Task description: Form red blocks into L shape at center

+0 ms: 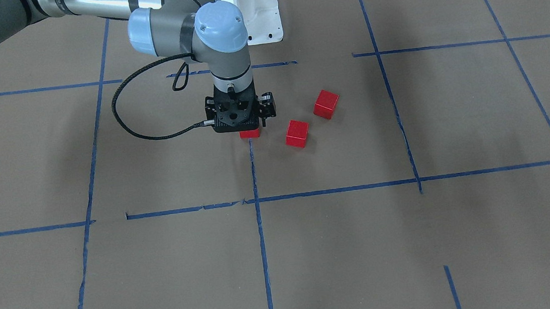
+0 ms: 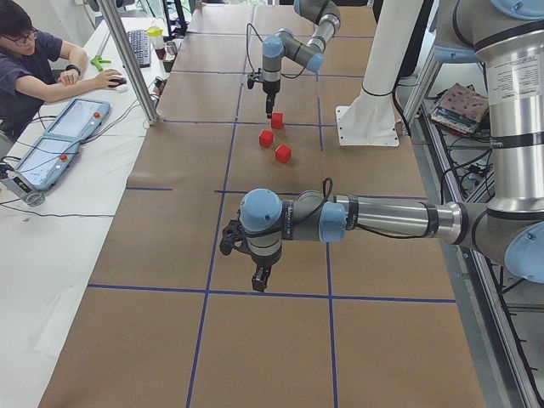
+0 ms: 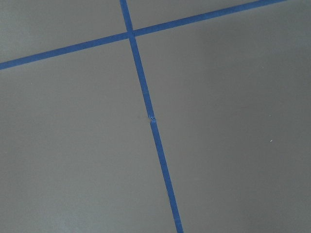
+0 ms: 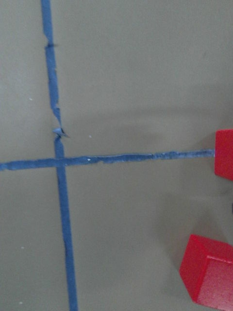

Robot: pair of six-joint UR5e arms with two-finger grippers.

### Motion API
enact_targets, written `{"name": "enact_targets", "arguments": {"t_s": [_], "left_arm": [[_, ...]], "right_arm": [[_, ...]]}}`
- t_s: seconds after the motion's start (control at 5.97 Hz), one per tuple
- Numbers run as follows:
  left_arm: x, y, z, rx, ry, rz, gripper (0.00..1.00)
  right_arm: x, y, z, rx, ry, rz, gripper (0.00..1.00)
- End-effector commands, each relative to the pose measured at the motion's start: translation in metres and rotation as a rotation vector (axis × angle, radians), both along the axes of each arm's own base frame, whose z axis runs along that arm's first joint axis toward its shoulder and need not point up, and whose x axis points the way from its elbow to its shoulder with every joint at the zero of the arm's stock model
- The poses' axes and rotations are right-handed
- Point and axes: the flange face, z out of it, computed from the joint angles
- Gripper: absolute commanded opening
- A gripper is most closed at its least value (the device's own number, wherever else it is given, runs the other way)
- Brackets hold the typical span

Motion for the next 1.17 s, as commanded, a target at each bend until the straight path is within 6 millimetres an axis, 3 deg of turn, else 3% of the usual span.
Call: {"name": "enact_targets", "arguments": {"t_s": [0.0, 0.17, 0.33, 0.5, 0.67, 0.84, 1.0], "left_arm": [[0.000, -0.016, -0.017, 0.051, -0.004, -0.002, 1.00], [0.001, -0.028, -0.032, 0.142, -0.003, -0.002, 1.00], [0.002, -0.042, -0.043, 0.235, 0.004, -0.004, 1.00], [0.010, -0.061, -0.066, 0.238, 0.019, -0.024, 1.00], [0.028, -0.064, -0.080, 0.205, 0.035, -0.052, 1.00], [0.040, -0.074, -0.092, 0.196, 0.045, -0.056, 1.00], [0.069, -0.076, -0.109, 0.237, 0.062, -0.015, 1.00]], "right_arm": [[0.108, -0.083, 0.034, -0.023, -0.025, -0.029, 1.00], [0.188, -0.114, 0.083, -0.029, -0.057, -0.059, 1.00], [0.266, -0.132, 0.139, 0.029, -0.041, -0.079, 1.00], [0.321, -0.138, 0.192, 0.121, -0.003, -0.148, 1.00], [0.380, -0.135, 0.253, 0.184, 0.035, -0.218, 1.00], [0.460, -0.121, 0.317, 0.238, 0.055, -0.270, 1.00], [0.524, -0.084, 0.391, 0.243, 0.075, -0.315, 1.00]]}}
